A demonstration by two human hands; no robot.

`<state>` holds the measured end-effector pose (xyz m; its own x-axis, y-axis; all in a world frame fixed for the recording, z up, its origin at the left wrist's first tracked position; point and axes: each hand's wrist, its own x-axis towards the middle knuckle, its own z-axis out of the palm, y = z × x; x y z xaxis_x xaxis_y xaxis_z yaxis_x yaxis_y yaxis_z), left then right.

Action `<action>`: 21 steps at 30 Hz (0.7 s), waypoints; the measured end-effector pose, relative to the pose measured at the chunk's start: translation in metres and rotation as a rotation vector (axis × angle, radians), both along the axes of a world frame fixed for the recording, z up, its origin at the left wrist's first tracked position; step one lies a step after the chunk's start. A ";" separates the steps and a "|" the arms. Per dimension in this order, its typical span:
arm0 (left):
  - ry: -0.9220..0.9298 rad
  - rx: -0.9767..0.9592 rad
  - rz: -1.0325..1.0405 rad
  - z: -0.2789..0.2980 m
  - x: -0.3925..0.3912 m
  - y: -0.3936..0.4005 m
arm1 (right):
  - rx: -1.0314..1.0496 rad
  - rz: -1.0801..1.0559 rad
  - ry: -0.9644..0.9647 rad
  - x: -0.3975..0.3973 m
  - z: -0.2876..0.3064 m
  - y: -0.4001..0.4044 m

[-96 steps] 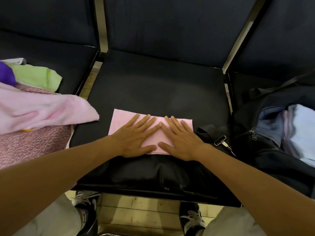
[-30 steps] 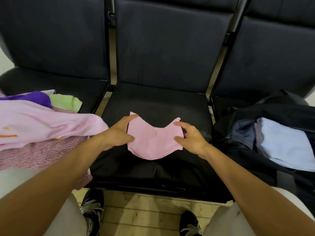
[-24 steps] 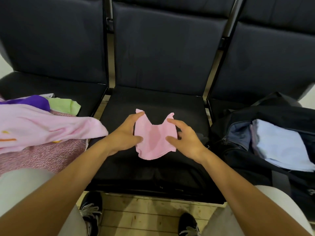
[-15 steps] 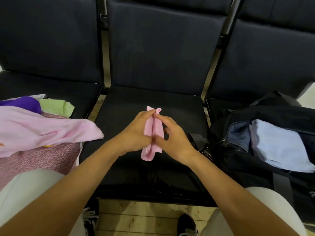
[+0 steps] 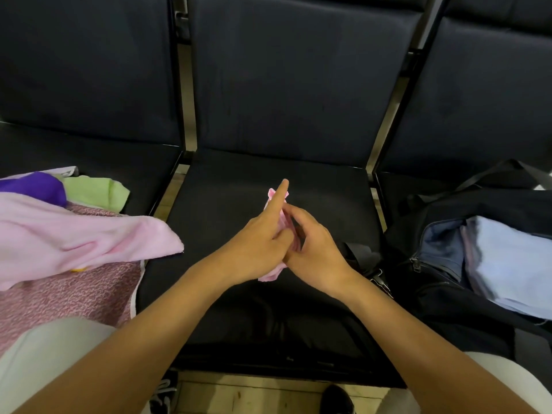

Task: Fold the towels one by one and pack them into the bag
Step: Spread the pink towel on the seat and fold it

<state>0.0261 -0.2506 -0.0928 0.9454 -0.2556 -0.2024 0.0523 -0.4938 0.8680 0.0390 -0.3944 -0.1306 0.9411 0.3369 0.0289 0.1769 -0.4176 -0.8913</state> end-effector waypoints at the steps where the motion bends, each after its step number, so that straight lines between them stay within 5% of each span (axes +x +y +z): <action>1: -0.006 -0.014 0.005 0.000 0.000 0.001 | -0.002 -0.020 -0.029 0.001 -0.001 0.001; 9: -0.056 -0.117 0.123 -0.002 0.015 0.021 | -0.030 -0.064 -0.187 0.011 -0.004 0.001; 21: -0.332 0.291 0.113 0.004 0.030 0.052 | -0.039 0.063 -0.164 0.010 0.001 0.003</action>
